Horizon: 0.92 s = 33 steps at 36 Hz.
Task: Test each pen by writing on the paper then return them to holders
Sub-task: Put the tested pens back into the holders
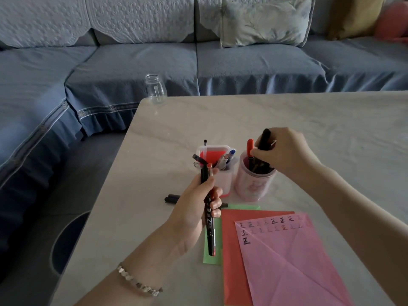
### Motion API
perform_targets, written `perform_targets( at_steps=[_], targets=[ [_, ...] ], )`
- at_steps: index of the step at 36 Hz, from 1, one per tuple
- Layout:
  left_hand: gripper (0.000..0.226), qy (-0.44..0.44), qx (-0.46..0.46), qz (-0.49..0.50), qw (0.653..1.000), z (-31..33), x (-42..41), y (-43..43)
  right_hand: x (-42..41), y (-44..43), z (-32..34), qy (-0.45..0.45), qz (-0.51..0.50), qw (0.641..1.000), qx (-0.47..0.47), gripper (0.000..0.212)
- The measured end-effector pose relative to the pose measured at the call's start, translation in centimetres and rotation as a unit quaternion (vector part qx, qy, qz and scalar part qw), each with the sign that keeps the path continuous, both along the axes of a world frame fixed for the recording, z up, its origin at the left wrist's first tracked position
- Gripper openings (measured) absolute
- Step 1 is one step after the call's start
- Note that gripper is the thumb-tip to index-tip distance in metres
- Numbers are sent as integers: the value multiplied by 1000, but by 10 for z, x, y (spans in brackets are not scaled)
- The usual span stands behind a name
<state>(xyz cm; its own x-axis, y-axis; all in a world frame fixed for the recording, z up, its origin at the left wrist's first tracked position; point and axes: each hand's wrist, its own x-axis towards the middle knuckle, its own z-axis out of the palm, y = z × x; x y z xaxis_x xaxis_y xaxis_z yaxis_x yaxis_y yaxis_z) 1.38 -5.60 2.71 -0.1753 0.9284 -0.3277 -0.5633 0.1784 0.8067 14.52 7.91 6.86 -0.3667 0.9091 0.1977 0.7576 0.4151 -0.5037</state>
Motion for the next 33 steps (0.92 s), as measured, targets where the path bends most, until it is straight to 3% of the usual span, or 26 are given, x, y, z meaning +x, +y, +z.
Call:
perform_targets(
  at_steps=[3, 6, 8, 11, 13, 16, 20, 23, 25, 28, 30, 33],
  targets=[
    [25, -30, -14, 13, 999, 3, 0, 1, 3, 3, -5, -69, 10, 997, -31, 26],
    [27, -12, -7, 30, 999, 1, -1, 3, 9, -1, -8, -74, 15, 995, -62, 39],
    [25, 47, 6, 22, 999, -1, -1, 2, 13, -12, -6, -30, -2, 1000, 4, 52],
    [18, 155, 38, -2, 987, -1, 3, -2, 14, -40, 5, 113, 7, 992, 58, 38],
    [12, 208, 66, -14, 976, 1, 8, -3, 12, -59, 12, 163, 41, 985, -24, 33],
    [3, 262, 117, -52, 957, 6, 16, -1, 7, -75, 7, 137, 83, 976, -145, 26],
    [9, 296, 154, -87, 939, 15, 23, 2, 4, -77, 2, 231, 62, 951, -196, 11],
    [12, 319, 157, -94, 930, 19, 24, 2, 6, -73, 4, 275, 46, 933, -227, 17],
    [5, 303, 139, -81, 939, 19, 22, 2, 8, -72, 5, 292, 46, 932, -208, 18],
    [18, 270, 115, -3, 956, 15, 15, 7, 12, -71, 12, 351, 41, 928, -120, 15],
    [13, 279, 153, 69, 946, 21, 8, 11, 16, -68, 20, 408, 46, 911, -42, 14],
    [15, 296, 239, 157, 911, 34, -5, 18, 23, -61, 27, 367, 69, 918, 130, 7]
  ],
)
